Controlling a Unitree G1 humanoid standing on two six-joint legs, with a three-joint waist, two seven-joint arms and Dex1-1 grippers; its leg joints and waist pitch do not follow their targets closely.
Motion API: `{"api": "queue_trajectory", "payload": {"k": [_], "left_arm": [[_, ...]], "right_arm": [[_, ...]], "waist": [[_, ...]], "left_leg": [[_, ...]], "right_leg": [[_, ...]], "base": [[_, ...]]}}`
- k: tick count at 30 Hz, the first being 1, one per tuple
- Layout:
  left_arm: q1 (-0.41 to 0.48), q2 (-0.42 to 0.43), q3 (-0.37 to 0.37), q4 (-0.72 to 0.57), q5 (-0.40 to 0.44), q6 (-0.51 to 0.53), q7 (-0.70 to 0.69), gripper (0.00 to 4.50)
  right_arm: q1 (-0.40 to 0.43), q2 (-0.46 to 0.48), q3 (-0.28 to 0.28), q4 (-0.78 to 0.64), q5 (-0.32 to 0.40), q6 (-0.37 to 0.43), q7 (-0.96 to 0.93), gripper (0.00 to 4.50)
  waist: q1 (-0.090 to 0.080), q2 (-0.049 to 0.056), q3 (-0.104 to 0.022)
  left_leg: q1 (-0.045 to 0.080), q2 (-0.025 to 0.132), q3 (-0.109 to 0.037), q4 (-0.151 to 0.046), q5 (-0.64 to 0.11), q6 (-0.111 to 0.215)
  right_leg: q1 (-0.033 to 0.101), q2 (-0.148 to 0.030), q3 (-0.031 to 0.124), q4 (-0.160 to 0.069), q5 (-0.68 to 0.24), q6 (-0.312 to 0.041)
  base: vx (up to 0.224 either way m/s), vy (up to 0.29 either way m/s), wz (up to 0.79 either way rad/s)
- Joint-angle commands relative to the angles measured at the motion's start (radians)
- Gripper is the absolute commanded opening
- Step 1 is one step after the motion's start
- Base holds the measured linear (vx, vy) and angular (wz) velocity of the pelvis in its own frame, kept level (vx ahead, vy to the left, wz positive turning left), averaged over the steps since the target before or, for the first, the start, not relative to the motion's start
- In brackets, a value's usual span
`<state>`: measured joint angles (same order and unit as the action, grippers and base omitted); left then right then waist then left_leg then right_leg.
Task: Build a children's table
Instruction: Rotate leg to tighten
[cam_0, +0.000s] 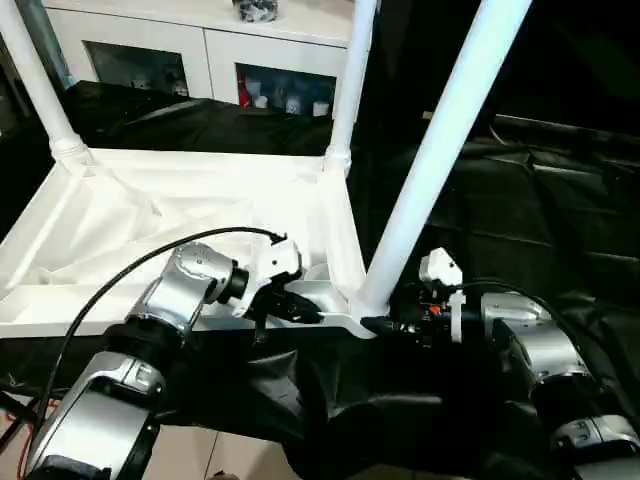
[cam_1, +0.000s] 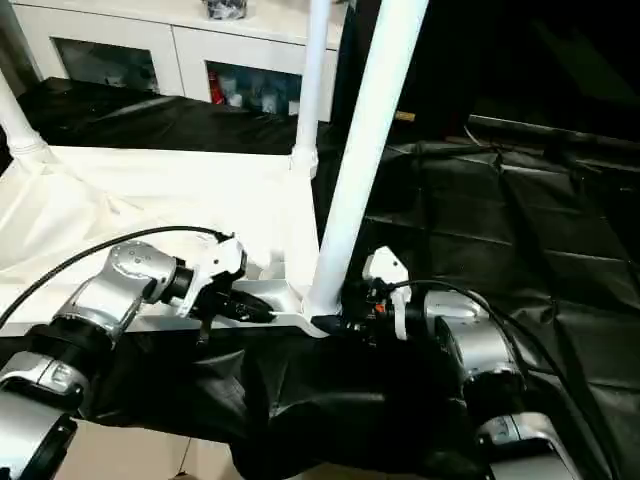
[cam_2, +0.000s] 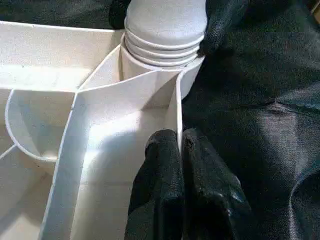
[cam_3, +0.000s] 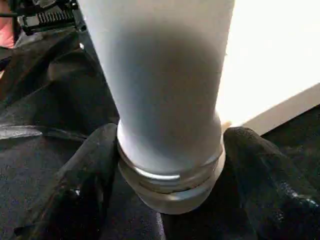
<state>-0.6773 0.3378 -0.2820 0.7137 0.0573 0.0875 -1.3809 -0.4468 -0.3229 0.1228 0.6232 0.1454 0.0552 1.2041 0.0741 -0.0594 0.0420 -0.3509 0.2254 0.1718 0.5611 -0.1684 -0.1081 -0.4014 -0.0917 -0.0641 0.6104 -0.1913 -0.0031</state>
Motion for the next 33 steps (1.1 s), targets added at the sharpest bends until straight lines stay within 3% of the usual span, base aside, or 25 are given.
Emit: {"api": "queue_trajectory", "payload": {"k": [1,2,6,10,16,17,25,27,33], "left_arm": [[0.006,-0.053,-0.041,-0.026,-0.016,-0.005,-0.010,0.00],[0.004,-0.055,-0.041,-0.022,-0.014,-0.007,-0.008,0.00],[0.001,-0.061,-0.042,-0.019,-0.013,-0.008,-0.003,0.00],[0.001,-0.064,-0.042,-0.022,-0.011,-0.006,0.001,0.00],[0.003,-0.059,-0.040,-0.019,-0.005,-0.008,0.005,0.00],[0.005,-0.057,-0.040,-0.021,-0.005,-0.007,0.004,0.00],[0.010,-0.049,-0.039,-0.026,-0.004,-0.004,0.004,0.00],[0.011,-0.051,-0.038,-0.030,-0.005,0.000,0.004,0.00],[0.013,-0.049,-0.038,-0.033,-0.004,0.002,0.001,0.00]], "right_arm": [[-0.005,0.060,0.059,0.010,-0.003,0.031,0.019,3.47],[-0.014,0.064,0.047,0.011,0.014,0.054,0.023,3.78],[-0.012,0.068,0.056,-0.001,-0.006,0.020,0.004,4.04],[-0.014,0.080,0.068,0.005,-0.025,-0.008,-0.016,4.04],[-0.030,0.099,0.055,0.027,-0.019,-0.020,-0.025,4.04],[-0.030,0.104,0.052,0.024,-0.013,-0.012,-0.018,4.04],[-0.050,0.118,0.055,0.044,-0.010,0.012,0.007,3.80],[-0.061,0.128,0.044,0.060,-0.004,0.020,-0.010,4.16],[-0.061,0.135,0.045,0.062,-0.027,-0.035,-0.046,4.35]], "waist": [[-0.001,0.003,-0.049],[-0.003,0.005,-0.049],[-0.004,0.005,-0.050],[-0.007,0.005,-0.052],[-0.010,0.007,-0.049],[-0.011,0.000,-0.050],[-0.011,0.003,-0.050],[-0.012,0.005,-0.048],[-0.014,0.006,-0.049]], "left_leg": [[-0.001,0.006,0.011,-0.063,-0.271,0.041],[0.001,0.006,0.010,-0.064,-0.289,0.038],[0.001,0.006,0.009,-0.064,-0.298,0.031],[-0.002,0.005,0.008,-0.063,-0.273,0.032],[0.000,0.006,0.007,-0.065,-0.305,0.032],[0.000,0.006,0.008,-0.065,-0.304,0.033],[-0.002,0.006,0.008,-0.065,-0.288,0.036],[-0.002,0.006,0.007,-0.066,-0.301,0.033],[0.001,0.006,0.007,-0.067,-0.309,0.025]], "right_leg": [[0.045,-0.038,0.035,-0.082,-0.258,-0.205],[0.043,-0.038,0.036,-0.084,-0.281,-0.201],[0.043,-0.039,0.036,-0.085,-0.291,-0.196],[0.045,-0.038,0.036,-0.079,-0.233,-0.209],[0.043,-0.040,0.036,-0.085,-0.283,-0.203],[0.043,-0.039,0.036,-0.085,-0.285,-0.201],[0.044,-0.040,0.036,-0.082,-0.268,-0.205],[0.043,-0.040,0.036,-0.083,-0.288,-0.204],[0.041,-0.040,0.037,-0.084,-0.284,-0.204]], "base": [[0.000,0.000,0.00],[0.000,0.000,0.00],[0.000,0.000,0.00],[0.000,0.000,0.00],[0.000,0.000,0.00],[0.000,0.000,0.00],[0.000,0.000,0.00],[0.000,0.000,0.00],[0.000,0.000,0.00]]}}
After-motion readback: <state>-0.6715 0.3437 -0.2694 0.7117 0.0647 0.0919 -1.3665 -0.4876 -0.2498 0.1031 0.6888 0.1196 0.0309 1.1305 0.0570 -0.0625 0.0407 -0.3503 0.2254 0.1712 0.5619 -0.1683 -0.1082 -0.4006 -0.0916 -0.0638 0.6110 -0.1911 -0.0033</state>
